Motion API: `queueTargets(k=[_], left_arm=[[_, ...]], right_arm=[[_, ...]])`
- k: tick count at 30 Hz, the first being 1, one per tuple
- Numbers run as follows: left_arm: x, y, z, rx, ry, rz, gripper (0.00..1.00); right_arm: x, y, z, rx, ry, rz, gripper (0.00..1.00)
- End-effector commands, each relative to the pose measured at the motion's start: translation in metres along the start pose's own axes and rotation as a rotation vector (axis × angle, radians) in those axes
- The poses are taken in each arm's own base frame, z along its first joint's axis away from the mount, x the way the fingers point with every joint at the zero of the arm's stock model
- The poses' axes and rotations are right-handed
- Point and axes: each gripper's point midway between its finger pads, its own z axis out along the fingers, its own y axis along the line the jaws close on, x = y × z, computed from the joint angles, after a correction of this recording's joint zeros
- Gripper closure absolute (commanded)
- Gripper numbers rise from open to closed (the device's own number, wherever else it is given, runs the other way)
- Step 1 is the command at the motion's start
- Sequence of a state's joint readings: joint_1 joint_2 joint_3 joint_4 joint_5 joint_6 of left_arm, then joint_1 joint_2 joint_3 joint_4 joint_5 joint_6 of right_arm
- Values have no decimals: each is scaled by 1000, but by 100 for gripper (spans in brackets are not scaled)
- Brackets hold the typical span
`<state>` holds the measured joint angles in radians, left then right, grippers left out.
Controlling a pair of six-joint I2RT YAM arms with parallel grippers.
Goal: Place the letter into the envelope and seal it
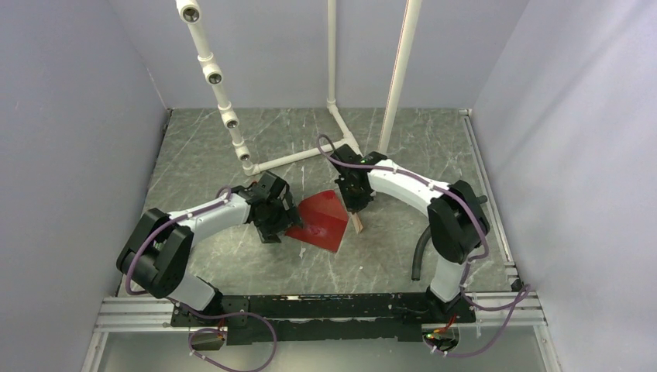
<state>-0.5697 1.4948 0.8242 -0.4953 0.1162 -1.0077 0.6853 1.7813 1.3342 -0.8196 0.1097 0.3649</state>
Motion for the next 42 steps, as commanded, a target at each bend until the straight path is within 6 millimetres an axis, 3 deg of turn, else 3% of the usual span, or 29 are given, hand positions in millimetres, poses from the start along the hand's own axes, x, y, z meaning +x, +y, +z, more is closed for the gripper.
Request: queueTargets(k=[1, 9, 16, 23, 27, 30, 33, 37, 42], left_arm=[[-6, -4, -6, 32, -35, 3, 13], [-14, 2, -7, -5, -50, -11, 11], [-31, 3, -4, -56, -82, 19, 12], [-44, 1, -12, -56, -125, 59, 14], [-44, 11, -18, -103, -138, 47, 13], [-36, 12, -22, -78, -124, 39, 13], [-25, 8, -28, -22, -96, 36, 23], [-12, 11, -38, 12, -66, 25, 35], [4, 21, -41, 31, -35, 18, 38]], right_arm=[[-2, 11, -6, -52, 43, -55, 100], [10, 48, -17, -246, 88, -82, 100], [35, 70, -24, -390, 115, -9, 100], [46, 61, -40, -354, 84, 115, 100], [36, 48, -60, -298, 1, 167, 100], [17, 62, -79, -401, -91, 167, 100], [-5, 84, -89, -526, -174, 149, 100], [-32, 96, -74, -549, -231, 121, 100], [-50, 102, -38, -510, -230, 74, 100]])
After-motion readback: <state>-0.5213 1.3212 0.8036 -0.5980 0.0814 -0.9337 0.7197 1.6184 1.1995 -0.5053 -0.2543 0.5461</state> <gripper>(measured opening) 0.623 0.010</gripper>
